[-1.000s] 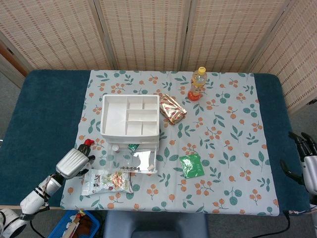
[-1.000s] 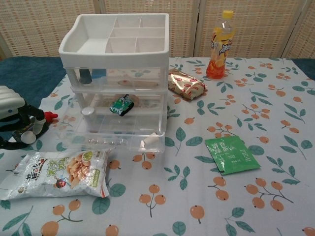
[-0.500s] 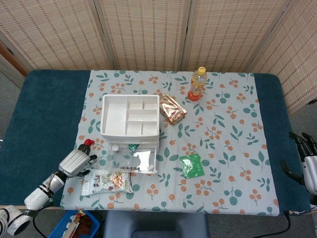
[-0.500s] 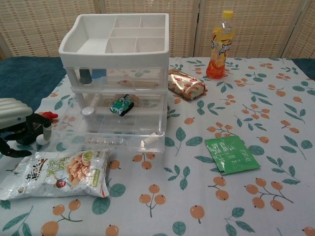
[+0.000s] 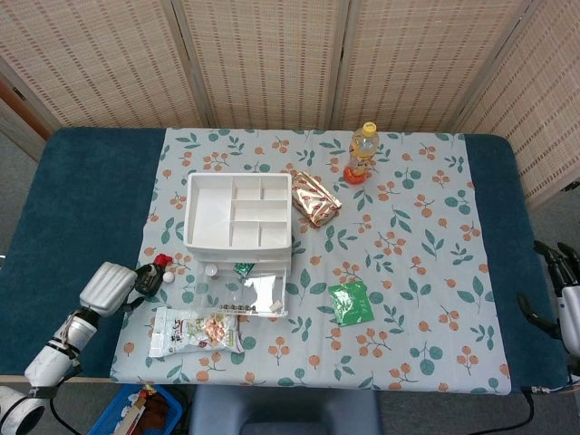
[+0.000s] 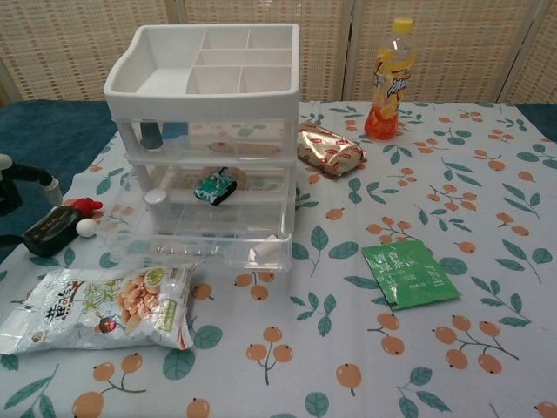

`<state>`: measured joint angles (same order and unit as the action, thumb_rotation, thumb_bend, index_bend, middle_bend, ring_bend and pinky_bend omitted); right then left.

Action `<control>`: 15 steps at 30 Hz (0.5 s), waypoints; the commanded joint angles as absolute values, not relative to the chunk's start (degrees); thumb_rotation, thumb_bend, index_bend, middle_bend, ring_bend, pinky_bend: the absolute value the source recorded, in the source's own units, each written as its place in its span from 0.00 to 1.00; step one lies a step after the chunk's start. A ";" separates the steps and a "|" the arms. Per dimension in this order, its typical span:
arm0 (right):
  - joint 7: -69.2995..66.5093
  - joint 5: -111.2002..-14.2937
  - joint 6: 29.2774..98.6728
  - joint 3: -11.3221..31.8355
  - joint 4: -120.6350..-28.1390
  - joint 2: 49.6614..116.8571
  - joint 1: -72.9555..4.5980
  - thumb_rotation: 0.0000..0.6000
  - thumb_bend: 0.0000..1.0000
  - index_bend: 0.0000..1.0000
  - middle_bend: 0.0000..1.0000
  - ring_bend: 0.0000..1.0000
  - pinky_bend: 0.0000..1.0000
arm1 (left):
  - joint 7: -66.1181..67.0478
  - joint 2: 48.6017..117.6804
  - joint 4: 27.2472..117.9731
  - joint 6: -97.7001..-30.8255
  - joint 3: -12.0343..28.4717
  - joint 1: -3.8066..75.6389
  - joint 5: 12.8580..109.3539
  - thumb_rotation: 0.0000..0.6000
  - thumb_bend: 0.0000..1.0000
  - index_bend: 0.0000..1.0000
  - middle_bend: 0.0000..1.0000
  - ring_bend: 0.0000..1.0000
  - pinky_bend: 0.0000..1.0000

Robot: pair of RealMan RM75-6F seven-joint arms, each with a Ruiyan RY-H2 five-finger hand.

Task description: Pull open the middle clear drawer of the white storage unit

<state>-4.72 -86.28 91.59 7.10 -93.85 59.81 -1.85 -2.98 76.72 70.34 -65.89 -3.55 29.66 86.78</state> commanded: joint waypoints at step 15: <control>-7.24 -85.23 87.15 6.30 -93.79 58.63 -3.09 1.00 0.34 0.08 0.21 0.14 0.21 | 12.34 69.41 90.99 -82.45 4.60 17.68 73.38 1.00 0.23 0.20 0.50 0.47 0.64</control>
<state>-6.92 -85.30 87.45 6.47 -93.82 58.68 -2.97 11.17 69.61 89.33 -80.62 4.13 19.06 73.96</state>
